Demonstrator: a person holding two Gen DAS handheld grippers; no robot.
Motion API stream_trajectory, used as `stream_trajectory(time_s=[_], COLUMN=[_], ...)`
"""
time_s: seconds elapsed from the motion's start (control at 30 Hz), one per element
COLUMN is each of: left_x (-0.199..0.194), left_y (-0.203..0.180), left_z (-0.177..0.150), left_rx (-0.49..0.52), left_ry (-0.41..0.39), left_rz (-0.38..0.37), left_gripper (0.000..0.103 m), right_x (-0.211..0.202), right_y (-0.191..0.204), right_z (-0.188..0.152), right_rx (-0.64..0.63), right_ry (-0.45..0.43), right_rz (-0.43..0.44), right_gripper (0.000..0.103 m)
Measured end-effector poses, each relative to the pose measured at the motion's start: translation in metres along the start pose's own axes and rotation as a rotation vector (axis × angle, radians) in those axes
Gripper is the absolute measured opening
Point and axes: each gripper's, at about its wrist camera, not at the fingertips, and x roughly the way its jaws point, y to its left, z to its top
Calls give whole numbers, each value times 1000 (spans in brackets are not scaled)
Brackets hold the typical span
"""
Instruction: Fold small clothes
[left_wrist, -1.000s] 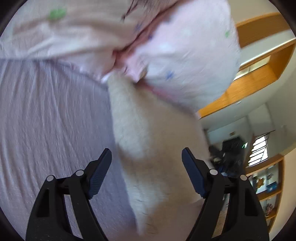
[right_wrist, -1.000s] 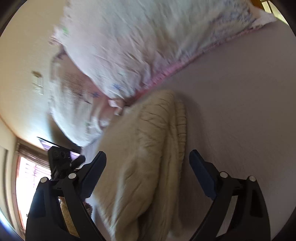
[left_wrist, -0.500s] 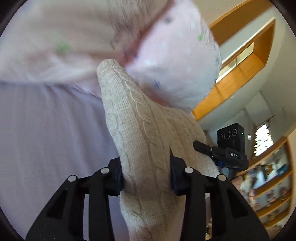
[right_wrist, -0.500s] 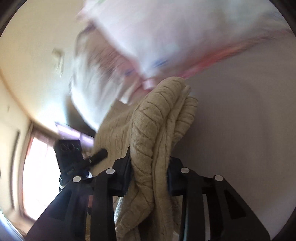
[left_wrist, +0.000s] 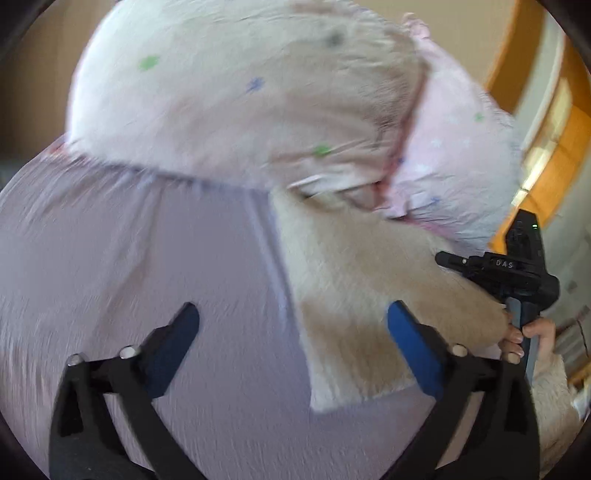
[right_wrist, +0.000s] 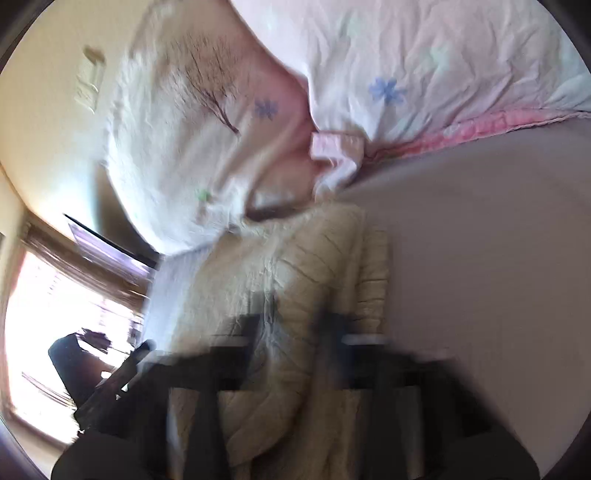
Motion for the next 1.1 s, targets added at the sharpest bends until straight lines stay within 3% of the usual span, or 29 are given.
stream_trajectory(time_s=[0.1,0.2,0.23,0.27,0.33,0.37,0.43,0.47,0.53,0.67,0.73,0.87,0.97,1.1], left_x=[-4,-10,-13,-14,-16,-16,-15,-14,-11,2,13,16,17,16], left_y=[-5,-5,-4,-7,-14,-17,-24,-31,-41,-59,-64,-66,-64,-63], left_z=[-16,-32,-36,-41,-50,-54,-61,-65,-73,-83,-86,-87,-86,-86], left_rx=[-24,-11,-8,-3,12,18,37,56,103,192,216,224,213,218], left_ry=[20,45,51,61,72,78,91,96,112,152,189,168,152,147], left_rz=[23,23,22,18,12,16,43,65,117,188,200,229,242,239], left_gripper=[101,101,101,101,101,101,101,101,101,101,101,101,101,101], right_x=[-12,-28,-38,-54,-78,-95,-104,-109,-114,-80,-66,-36,-30,-21], right_y=[-16,-3,5,16,28,33,44,47,45,65,66,69,69,70], right_z=[4,-6,-12,-22,-38,-52,-73,-91,-115,-149,-161,-170,-171,-180], right_rx=[85,19,-8,-43,-93,-132,-178,-199,-222,-288,-316,-356,-344,-371], right_ry=[-60,-97,-128,-176,-245,-268,-271,-267,-253,-173,-120,-75,-57,-31], right_rz=[-85,-202,-244,-269,-190,-109,-61,-47,-58,-263,-291,-413,-467,-474], right_gripper=[9,15,23,44,68,70,72,83,94,94,94,94,95,102])
